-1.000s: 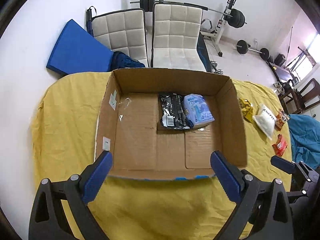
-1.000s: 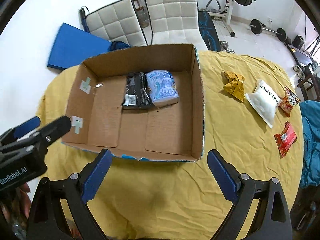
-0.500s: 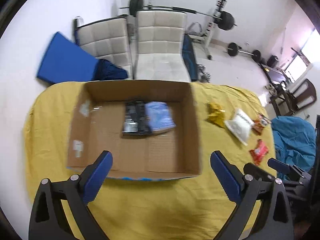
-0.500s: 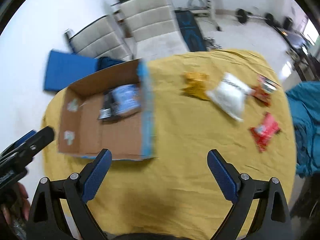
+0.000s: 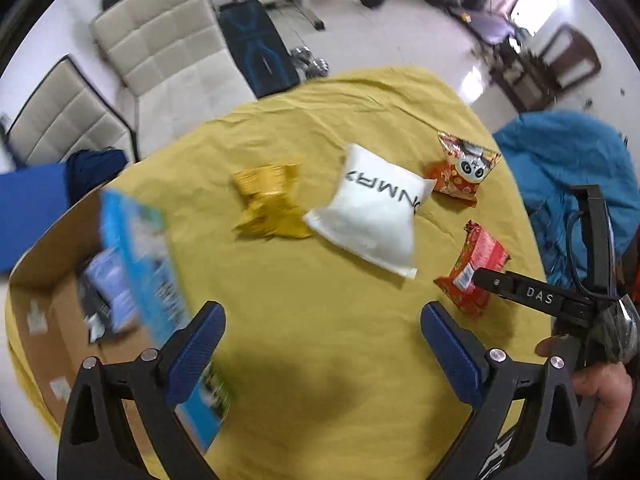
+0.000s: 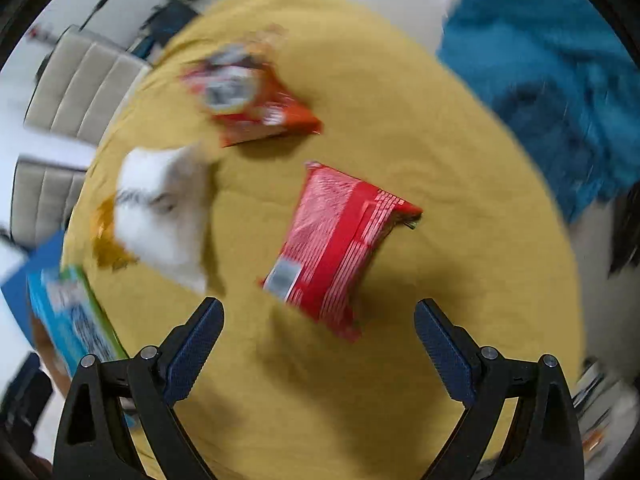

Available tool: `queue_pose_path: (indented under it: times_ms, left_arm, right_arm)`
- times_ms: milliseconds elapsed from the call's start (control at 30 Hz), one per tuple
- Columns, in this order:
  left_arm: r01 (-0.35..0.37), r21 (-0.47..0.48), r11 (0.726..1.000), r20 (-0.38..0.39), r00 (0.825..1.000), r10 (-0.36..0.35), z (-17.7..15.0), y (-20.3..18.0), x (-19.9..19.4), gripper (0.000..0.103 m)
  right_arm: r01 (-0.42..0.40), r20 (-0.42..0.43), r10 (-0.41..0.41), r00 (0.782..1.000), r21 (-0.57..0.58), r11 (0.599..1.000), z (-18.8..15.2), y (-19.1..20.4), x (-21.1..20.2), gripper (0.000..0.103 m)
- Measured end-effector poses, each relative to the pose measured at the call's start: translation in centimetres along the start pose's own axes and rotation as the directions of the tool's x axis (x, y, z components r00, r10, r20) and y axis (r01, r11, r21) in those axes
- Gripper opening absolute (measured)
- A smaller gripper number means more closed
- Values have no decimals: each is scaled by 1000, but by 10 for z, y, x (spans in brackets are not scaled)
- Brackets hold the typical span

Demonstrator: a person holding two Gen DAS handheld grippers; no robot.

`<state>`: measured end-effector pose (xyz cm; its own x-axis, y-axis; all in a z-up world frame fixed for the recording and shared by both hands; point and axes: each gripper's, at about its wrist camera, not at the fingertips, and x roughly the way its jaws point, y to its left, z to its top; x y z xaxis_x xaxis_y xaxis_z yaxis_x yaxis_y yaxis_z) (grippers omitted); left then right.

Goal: Organize soft objects
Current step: 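Grasp the white NMRX packet with the left tool while the right tool grasps the red packet, then carry the white and red packets over the box with both tools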

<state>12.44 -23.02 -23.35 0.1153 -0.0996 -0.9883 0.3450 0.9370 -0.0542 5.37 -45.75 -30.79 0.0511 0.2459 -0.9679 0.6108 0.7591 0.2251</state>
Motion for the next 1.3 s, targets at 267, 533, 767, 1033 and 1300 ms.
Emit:
queue_pose_path:
  times_ms: [267, 533, 767, 1033, 1300]
  left_arm:
    - [53, 71, 996, -147, 988, -42, 51, -30, 64, 100]
    - [35, 126, 991, -295, 956, 3, 82, -50, 133, 100]
    - [35, 25, 999, -275, 961, -27, 89, -36, 143, 86]
    - [2, 48, 999, -236, 972, 9, 71, -38, 132, 84]
    - [-15, 49, 999, -230, 973, 26, 72, -50, 147, 85]
  right_arm:
    - [-44, -121, 45, 992, 8, 999, 32, -13, 45, 62]
    - [88, -139, -127, 982, -262, 961, 59, -10, 31, 54]
    - [126, -139, -171, 975, -283, 951, 69, 5, 39, 55]
    - [124, -135, -177, 975, -330, 936, 51, 15, 42, 51]
    - [112, -136, -162, 977, -317, 942, 44, 6, 45, 50]
